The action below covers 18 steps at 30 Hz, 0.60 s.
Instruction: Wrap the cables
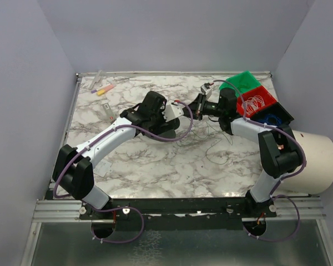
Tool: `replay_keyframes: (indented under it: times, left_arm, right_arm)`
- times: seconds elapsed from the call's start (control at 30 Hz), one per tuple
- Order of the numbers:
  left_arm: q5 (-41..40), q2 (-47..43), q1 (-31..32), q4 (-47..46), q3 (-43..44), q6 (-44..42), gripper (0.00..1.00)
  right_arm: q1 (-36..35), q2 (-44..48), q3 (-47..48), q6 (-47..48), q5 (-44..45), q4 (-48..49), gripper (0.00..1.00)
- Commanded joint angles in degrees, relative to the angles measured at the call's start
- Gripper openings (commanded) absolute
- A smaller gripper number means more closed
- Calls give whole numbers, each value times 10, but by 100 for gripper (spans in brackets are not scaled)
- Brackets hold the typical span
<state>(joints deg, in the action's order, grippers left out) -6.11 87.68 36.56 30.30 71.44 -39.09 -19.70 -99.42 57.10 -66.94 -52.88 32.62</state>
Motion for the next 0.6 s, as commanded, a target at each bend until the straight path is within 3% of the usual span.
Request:
replay_keyframes:
  times: [0.0, 0.17, 0.33, 0.4, 0.57]
  left_arm:
    - [-13, -2, 4, -20, 3, 37, 92]
    - [0, 10, 3, -19, 12, 52, 75]
    - [33, 11, 4, 0, 16, 46, 71]
    - [50, 5, 4, 15, 17, 35, 61]
    - [58, -6, 12, 46, 22, 8, 19]
  right_arm:
    - [3, -18, -24, -69, 23, 90, 1]
    - [0, -25, -31, -88, 31, 115, 0]
    - [2, -44, -33, -106, 43, 141, 1]
    - [3, -54, -24, -117, 36, 154, 0]
    - [8, -58, 3, -143, 9, 165, 1]
